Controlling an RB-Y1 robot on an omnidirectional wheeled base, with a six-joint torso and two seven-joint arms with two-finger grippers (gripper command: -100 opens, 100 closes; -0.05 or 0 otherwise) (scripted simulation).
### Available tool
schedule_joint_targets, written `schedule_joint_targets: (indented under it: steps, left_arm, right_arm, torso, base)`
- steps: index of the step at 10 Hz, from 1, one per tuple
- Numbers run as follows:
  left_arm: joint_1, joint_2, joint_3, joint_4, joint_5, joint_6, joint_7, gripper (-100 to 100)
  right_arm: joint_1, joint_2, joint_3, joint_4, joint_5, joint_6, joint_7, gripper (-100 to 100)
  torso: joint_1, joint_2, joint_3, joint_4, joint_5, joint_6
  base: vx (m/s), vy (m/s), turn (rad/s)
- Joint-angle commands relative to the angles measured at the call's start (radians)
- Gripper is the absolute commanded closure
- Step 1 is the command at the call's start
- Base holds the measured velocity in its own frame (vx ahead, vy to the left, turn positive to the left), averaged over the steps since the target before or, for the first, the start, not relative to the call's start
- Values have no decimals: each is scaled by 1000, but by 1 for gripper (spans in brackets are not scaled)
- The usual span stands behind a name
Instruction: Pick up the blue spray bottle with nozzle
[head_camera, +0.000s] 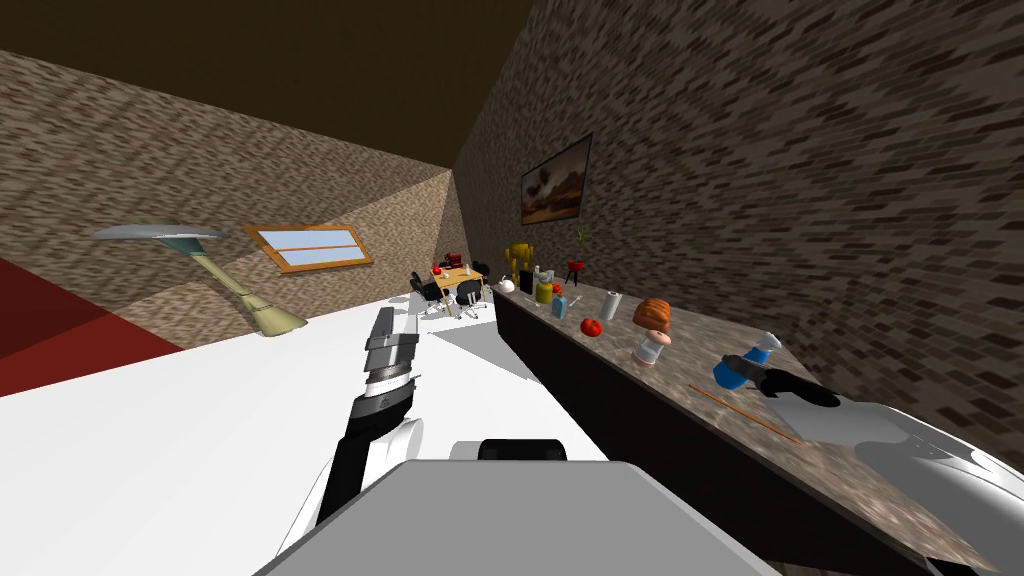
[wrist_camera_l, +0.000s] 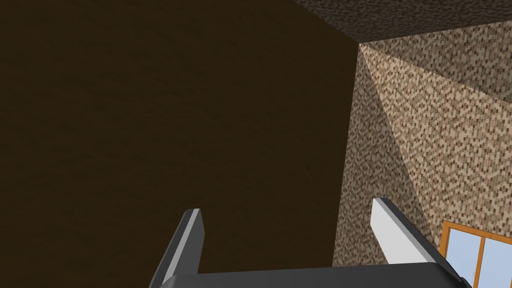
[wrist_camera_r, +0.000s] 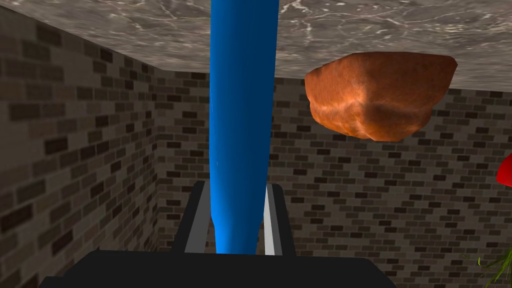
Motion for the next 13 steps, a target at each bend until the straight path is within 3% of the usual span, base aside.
schedule_joint_targets:
  steps: [1, 2, 3, 4, 5, 7, 9, 10, 11, 13]
  left_arm:
    - [0, 0, 0, 0, 0, 0, 0, 0]
    - [0, 0, 0, 0, 0, 0, 0, 0]
    - [0, 0, 0, 0, 0, 0, 0, 0]
    - [0, 0, 0, 0, 0, 0, 0, 0]
    - [0, 0, 0, 0, 0, 0, 0, 0]
    - [0, 0, 0, 0, 0, 0, 0, 0]
    - [0, 0, 0, 0, 0, 0, 0, 0]
    - [0, 0, 0, 0, 0, 0, 0, 0]
    - [0, 0, 0, 0, 0, 0, 0, 0]
    - [0, 0, 0, 0, 0, 0, 0, 0]
  right_arm:
    - [0, 0, 0, 0, 0, 0, 0, 100]
    - [0, 0, 0, 0, 0, 0, 0, 0]
    - [50, 27, -19, -50, 46, 14, -44, 100]
    - [73, 27, -19, -85, 46, 14, -44, 100]
    - [110, 55, -48, -124, 93, 38, -86, 100]
    - [153, 55, -48, -158, 95, 38, -87, 100]
    - [154, 55, -48, -197, 95, 38, -87, 100]
    - [200, 82, -76, -230, 144, 61, -130, 100]
    - [235, 82, -76, -265, 144, 61, -130, 100]
    - [236, 82, -76, -299, 144, 61, -130, 100]
  torso:
    - [0, 0, 0, 0, 0, 0]
    - [0, 0, 0, 0, 0, 0]
    - [0, 0, 0, 0, 0, 0]
    - [-3, -3, -2, -1, -2, 2]
    - [-5, -5, -3, -3, -4, 2]
    - [-15, -8, -6, -5, -10, 4]
    - [-15, -4, -5, -6, -14, 3]
    - [-14, -3, -5, -6, -15, 2]
    - [-18, -5, -6, -7, -16, 6]
    - [-21, -8, -8, -9, -20, 4]
  base:
    - [0, 0, 0]
    - [0, 0, 0]
    - [87, -47, -84]
    - [103, -55, -87]
    - [133, -77, -107]
    - [68, -38, -41]
    - [-17, 5, -2]
    - [59, -40, -109]
    - [90, -40, -76]
    - [30, -12, -3]
